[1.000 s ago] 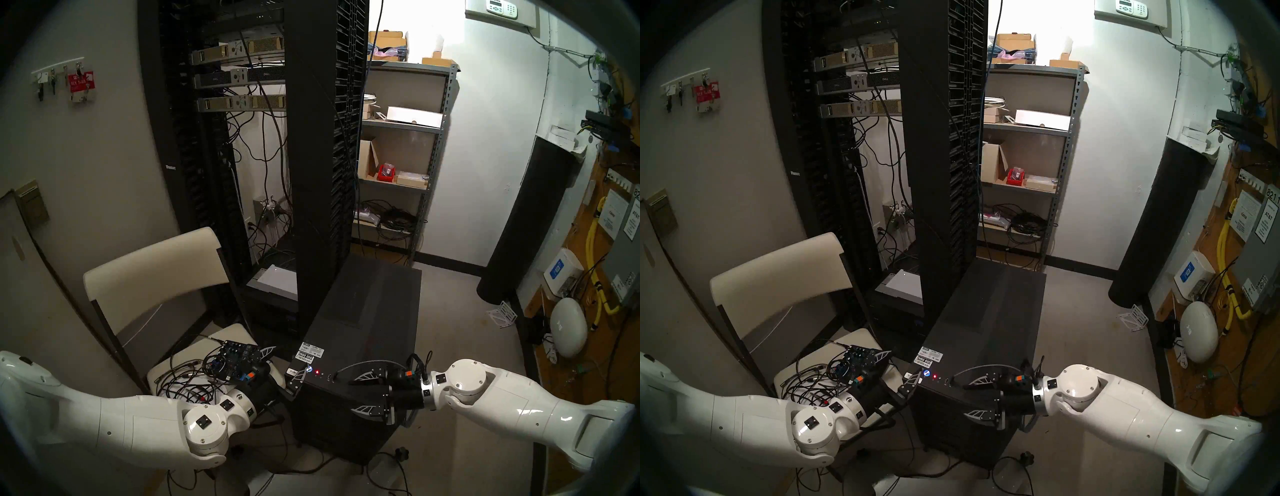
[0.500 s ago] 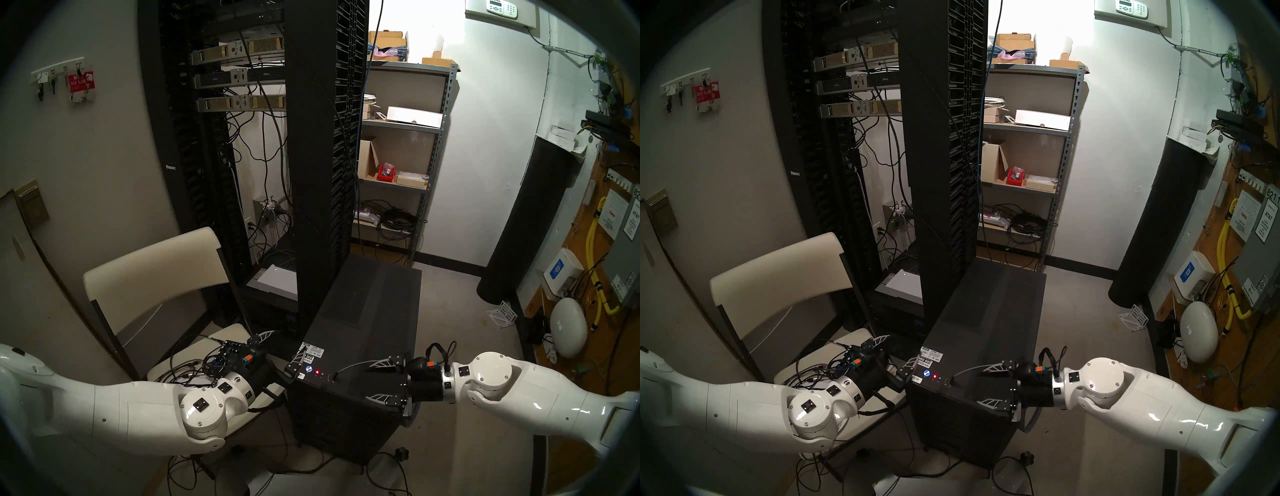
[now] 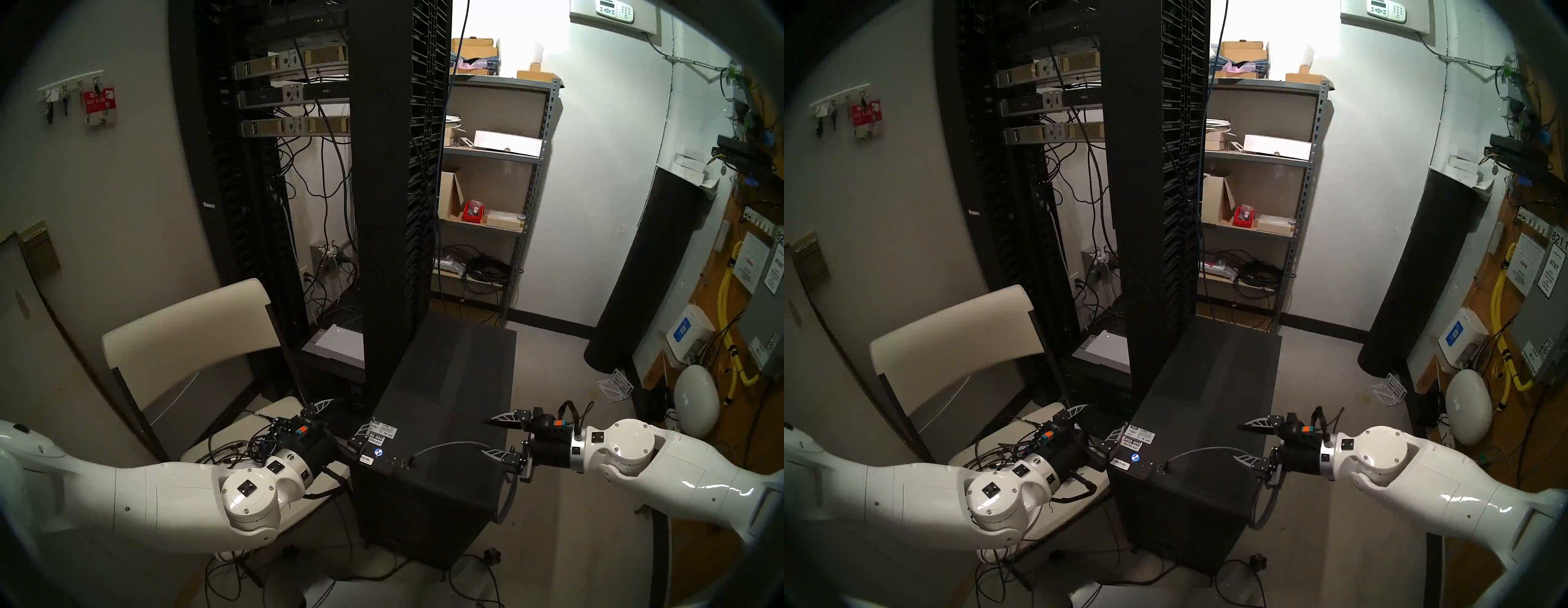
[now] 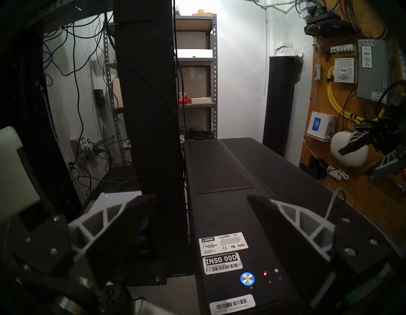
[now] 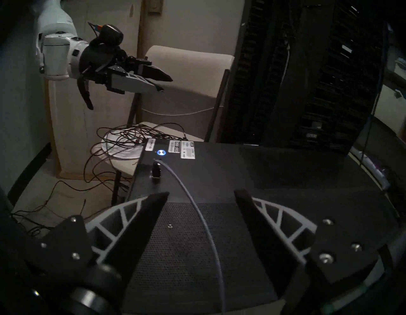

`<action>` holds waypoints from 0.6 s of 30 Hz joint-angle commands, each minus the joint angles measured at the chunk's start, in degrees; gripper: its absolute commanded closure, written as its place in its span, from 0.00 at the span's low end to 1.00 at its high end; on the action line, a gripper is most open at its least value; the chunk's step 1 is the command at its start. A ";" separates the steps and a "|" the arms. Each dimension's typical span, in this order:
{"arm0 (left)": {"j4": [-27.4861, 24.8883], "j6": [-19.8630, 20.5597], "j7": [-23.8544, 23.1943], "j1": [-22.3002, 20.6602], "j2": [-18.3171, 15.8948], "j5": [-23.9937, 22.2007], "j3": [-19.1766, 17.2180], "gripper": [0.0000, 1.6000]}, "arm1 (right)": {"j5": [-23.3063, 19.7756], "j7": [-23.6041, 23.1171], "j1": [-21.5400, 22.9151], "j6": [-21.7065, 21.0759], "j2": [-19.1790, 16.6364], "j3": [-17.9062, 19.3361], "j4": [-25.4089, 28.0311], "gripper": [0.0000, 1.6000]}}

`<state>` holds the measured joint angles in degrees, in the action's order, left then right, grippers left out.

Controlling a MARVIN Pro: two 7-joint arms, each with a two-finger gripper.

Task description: Insert the cable into the workstation's USB slot

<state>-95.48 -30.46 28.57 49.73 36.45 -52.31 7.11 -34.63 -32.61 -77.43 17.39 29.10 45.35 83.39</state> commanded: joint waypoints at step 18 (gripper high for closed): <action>-0.67 -1.20 -0.46 -1.29 -1.27 -1.23 -1.22 0.00 | -1.43 2.96 2.03 3.36 2.18 3.63 -3.88 0.00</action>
<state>-95.60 -30.87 28.11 49.12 35.38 -53.72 6.64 -35.02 -31.22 -75.92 20.16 31.27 47.53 78.76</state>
